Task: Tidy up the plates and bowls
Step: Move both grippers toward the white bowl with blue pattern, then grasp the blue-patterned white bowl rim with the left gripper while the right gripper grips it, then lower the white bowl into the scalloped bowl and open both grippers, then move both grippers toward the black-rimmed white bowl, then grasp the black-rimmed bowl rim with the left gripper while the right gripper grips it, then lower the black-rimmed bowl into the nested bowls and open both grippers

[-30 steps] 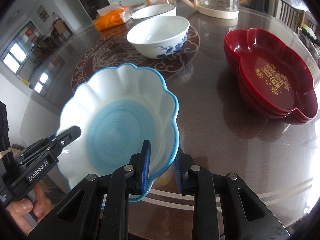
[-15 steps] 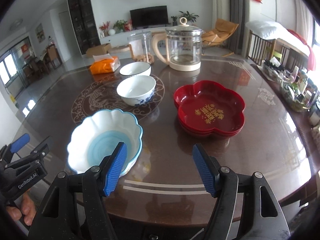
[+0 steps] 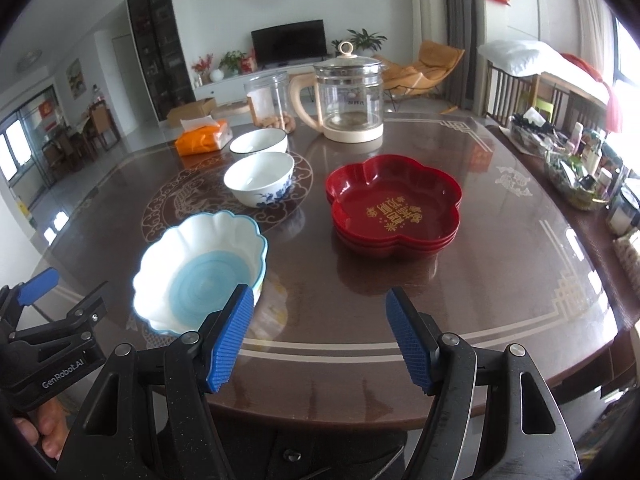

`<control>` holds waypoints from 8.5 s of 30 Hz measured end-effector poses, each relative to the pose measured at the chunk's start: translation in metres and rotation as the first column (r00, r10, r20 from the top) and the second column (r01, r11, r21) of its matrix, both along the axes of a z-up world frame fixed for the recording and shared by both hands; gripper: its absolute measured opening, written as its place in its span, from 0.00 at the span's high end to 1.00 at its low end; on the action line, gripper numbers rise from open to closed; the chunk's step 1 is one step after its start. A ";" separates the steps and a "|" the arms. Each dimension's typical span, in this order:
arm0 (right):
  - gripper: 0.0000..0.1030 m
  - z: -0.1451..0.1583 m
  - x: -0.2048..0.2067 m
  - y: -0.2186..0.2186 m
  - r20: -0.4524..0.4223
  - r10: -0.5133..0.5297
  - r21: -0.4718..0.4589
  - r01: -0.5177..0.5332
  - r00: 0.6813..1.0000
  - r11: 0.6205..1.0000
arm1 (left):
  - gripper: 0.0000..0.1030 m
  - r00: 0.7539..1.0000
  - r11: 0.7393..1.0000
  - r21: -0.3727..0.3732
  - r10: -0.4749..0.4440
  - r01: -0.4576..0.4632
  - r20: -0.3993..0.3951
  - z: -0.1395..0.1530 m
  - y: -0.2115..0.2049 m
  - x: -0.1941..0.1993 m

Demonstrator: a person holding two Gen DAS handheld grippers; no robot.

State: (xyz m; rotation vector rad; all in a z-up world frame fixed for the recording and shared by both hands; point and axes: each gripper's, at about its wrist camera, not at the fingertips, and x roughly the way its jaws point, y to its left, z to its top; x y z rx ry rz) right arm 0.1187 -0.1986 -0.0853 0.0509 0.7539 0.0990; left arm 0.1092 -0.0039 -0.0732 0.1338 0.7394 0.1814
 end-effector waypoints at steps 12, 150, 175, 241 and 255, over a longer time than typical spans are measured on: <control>0.26 -0.004 -0.004 -0.003 -0.014 -0.024 0.010 0.024 1.000 1.000 | 0.01 1.000 1.000 0.029 0.007 -0.007 -0.008 0.000 -0.005 -0.010; 0.31 0.055 0.093 0.055 -0.088 0.189 -0.142 -0.201 0.978 0.969 | 0.71 0.976 0.928 -0.372 -0.088 0.007 -0.202 0.020 0.088 0.095; 0.20 0.047 0.098 -0.001 0.186 0.303 -0.177 -0.271 0.935 0.946 | 0.17 0.935 0.851 -0.487 0.013 -0.196 -0.354 -0.042 0.151 0.118; 0.87 0.049 0.236 0.065 -0.304 0.362 0.275 -0.283 0.881 0.919 | 0.84 0.944 0.876 -0.480 -0.196 0.047 -0.265 0.047 0.051 0.201; 0.86 -0.002 0.149 0.065 -0.375 0.366 0.325 -0.249 0.852 0.913 | 0.84 0.926 0.884 -0.468 -0.191 0.018 -0.324 -0.013 0.047 0.116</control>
